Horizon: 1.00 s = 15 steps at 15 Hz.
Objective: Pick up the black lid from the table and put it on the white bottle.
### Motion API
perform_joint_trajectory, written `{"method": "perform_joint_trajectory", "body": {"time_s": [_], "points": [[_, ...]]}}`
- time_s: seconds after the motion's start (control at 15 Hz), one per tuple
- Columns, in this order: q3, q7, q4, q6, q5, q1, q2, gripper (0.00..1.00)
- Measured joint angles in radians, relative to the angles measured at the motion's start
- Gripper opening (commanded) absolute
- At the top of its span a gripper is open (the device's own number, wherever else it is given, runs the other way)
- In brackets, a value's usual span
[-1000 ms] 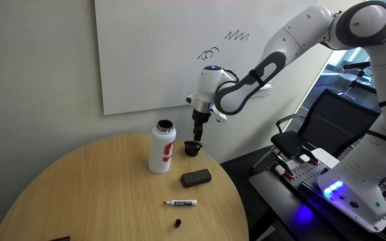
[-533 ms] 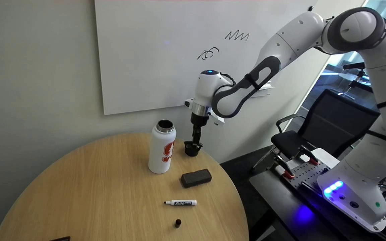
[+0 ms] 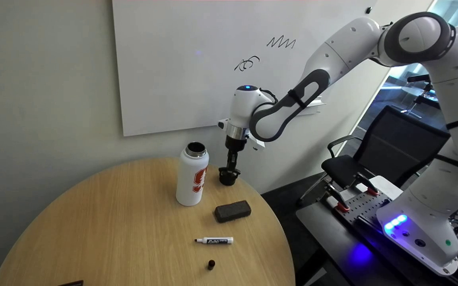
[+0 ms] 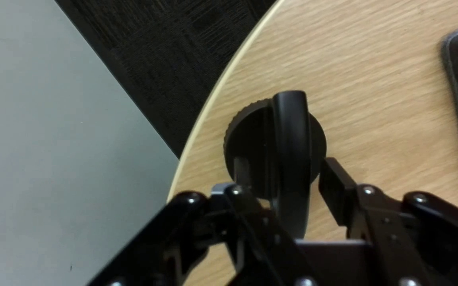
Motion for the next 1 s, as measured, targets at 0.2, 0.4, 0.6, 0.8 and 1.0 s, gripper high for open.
{"method": "perform_joint_trajectory", "body": {"time_s": [0.2, 0.4, 0.6, 0.8, 1.0], "points": [[-0.001, 0.000, 0.002, -0.001, 0.000, 0.000, 0.001, 0.00], [-0.005, 0.002, 0.004, -0.005, 0.000, 0.001, -0.001, 0.05], [-0.017, 0.027, -0.001, -0.028, 0.000, 0.015, -0.034, 0.05], [-0.014, 0.063, -0.023, -0.106, 0.005, 0.030, -0.124, 0.05], [0.011, 0.063, -0.056, -0.218, 0.021, 0.031, -0.241, 0.05]]}}
